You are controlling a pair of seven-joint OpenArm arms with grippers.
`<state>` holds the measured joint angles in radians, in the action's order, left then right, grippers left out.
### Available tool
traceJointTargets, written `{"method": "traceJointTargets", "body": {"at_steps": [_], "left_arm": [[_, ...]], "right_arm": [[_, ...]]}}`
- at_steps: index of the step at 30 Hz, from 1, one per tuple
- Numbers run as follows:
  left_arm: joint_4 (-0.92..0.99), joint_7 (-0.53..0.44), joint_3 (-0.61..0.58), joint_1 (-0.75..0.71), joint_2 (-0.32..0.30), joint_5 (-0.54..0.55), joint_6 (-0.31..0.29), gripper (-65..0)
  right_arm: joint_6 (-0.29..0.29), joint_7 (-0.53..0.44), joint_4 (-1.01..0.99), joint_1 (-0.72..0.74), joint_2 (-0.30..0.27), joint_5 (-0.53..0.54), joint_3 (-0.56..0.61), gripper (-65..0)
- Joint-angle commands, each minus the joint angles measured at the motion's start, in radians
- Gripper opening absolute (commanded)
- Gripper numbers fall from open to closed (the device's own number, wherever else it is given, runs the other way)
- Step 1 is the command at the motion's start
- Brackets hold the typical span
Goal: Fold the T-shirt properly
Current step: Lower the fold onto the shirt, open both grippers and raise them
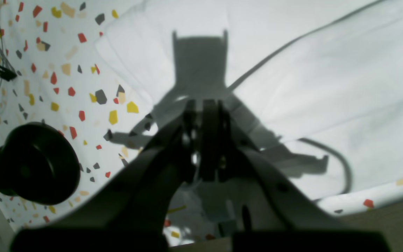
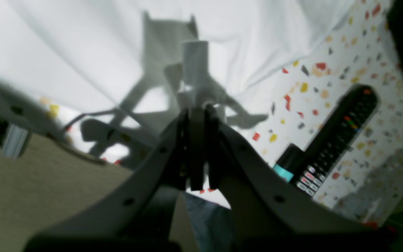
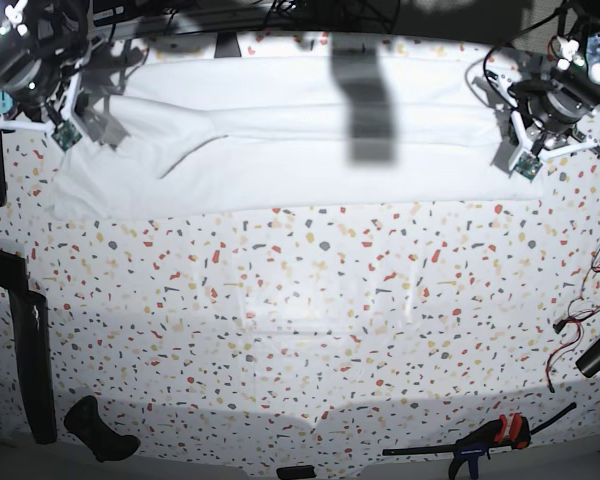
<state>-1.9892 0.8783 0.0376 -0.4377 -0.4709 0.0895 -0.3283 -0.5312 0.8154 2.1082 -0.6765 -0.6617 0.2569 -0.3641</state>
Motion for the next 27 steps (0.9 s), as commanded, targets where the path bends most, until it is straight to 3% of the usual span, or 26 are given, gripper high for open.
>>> {"method": "traceJointTargets", "body": {"at_steps": [1, 9, 14, 27], "left_arm": [[-0.019, -0.012, 0.007, 0.003, -0.014, -0.010, 0.007, -65.0], [-0.019, -0.012, 0.007, 0.003, -0.014, 0.024, 0.007, -65.0], [-0.019, -0.012, 0.007, 0.003, -0.014, 0.023, 0.007, -65.0], [-0.019, -0.013, 0.007, 0.002, -0.014, 0.024, 0.007, -65.0]], "right_arm": [[0.009, -0.012, 0.004, 0.020, -0.016, -0.010, -0.009, -65.0], [0.007, -0.163, -0.001, 0.178, -0.011, 0.007, -0.009, -65.0], [-0.005, -0.166, -0.001, 0.217, -0.011, 0.087, -0.009, -65.0], [-0.019, -0.164, -0.259, 0.236, 0.006, 0.088, -0.009, -65.0]]}}
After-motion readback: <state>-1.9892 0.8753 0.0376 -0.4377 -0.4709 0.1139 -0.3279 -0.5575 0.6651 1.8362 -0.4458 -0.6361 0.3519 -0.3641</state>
